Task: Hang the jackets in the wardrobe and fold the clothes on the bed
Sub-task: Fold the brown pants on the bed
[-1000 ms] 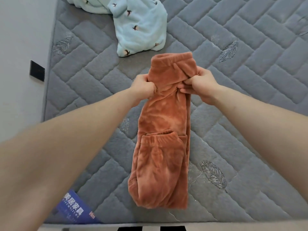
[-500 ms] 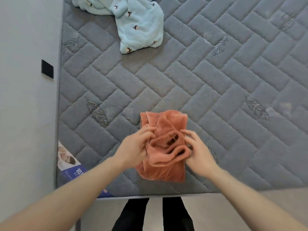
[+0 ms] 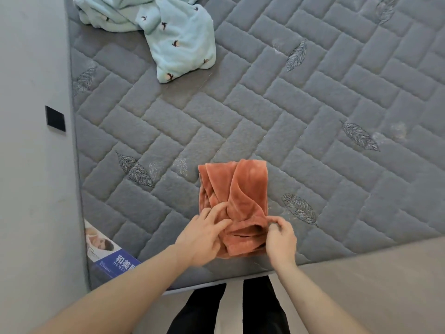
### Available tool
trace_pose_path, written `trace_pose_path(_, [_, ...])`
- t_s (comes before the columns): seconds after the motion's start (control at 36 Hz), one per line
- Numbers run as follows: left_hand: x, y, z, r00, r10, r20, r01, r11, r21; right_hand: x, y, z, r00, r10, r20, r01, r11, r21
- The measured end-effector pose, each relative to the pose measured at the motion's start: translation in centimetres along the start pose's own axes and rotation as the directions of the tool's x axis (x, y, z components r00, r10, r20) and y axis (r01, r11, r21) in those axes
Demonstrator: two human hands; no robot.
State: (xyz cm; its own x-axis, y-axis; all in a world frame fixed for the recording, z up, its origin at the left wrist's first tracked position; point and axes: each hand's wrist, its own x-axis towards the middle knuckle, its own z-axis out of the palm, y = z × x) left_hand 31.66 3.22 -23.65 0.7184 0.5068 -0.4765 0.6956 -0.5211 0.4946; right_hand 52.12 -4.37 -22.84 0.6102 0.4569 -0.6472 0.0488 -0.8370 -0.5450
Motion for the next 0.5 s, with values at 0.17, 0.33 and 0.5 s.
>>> trace_pose_path(0.17, [0.0, -0.2, 0.0, 0.982, 0.122, 0.141, -0.130, 0.990, 0.054, -0.5, 0.4, 1.9, 0.981, 0.142, 0.134, -0.112, 0.972, -0.208])
trace_pose_path(0.33, [2.0, 0.0, -1.5, 0.964, -0.066, 0.258, 0.107, 0.983, -0.149, -0.3, 3.1, 3.5, 0.880, 0.425, 0.211, -0.423, 0.904, -0.056])
trace_pose_path(0.5, [8.3, 0.0, -5.3, 0.918, -0.208, -0.338, 0.145, 0.969, -0.203, 0.9, 4.6, 3.7, 0.834, 0.524, 0.171, -0.517, 0.852, -0.088])
